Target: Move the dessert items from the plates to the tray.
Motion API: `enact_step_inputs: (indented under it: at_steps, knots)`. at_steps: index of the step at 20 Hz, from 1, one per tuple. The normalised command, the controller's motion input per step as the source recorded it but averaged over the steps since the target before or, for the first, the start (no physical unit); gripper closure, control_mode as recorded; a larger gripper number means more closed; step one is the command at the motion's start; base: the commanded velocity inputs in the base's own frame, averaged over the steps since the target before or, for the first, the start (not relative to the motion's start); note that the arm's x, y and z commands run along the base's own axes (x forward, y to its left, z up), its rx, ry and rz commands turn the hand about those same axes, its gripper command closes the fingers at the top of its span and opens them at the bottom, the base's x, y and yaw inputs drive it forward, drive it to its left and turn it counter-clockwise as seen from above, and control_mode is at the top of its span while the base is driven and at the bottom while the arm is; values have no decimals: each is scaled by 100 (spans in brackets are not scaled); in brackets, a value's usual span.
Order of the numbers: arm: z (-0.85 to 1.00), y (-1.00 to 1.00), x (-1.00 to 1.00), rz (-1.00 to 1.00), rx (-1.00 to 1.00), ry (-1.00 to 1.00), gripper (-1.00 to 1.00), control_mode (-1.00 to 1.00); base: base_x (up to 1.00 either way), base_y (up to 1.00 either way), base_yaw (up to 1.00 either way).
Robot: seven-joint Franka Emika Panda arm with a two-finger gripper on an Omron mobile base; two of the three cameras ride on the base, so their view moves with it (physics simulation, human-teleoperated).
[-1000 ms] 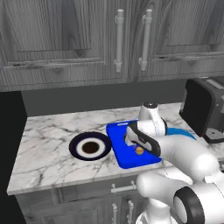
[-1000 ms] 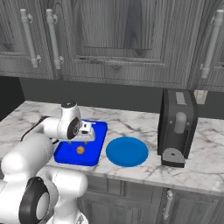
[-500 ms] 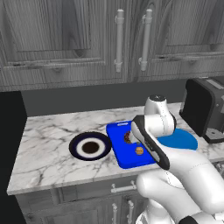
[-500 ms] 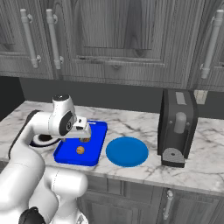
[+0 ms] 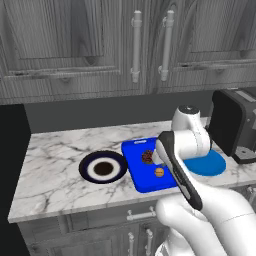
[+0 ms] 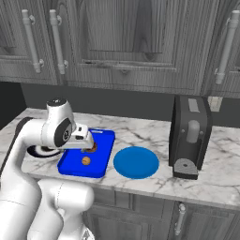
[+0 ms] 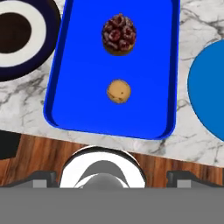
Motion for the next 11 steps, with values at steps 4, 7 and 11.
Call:
enact_step_inputs:
  at_steps: [4, 7, 11]
  knots:
    - [31, 0, -31, 0, 0, 0, -100, -100, 0, 0, 0]
    - [24, 0, -30, 0, 0, 0, -100, -100, 0, 0, 0]
    - [19, -9, -18, 0, 0, -2, -100, -100, 0, 0, 0]
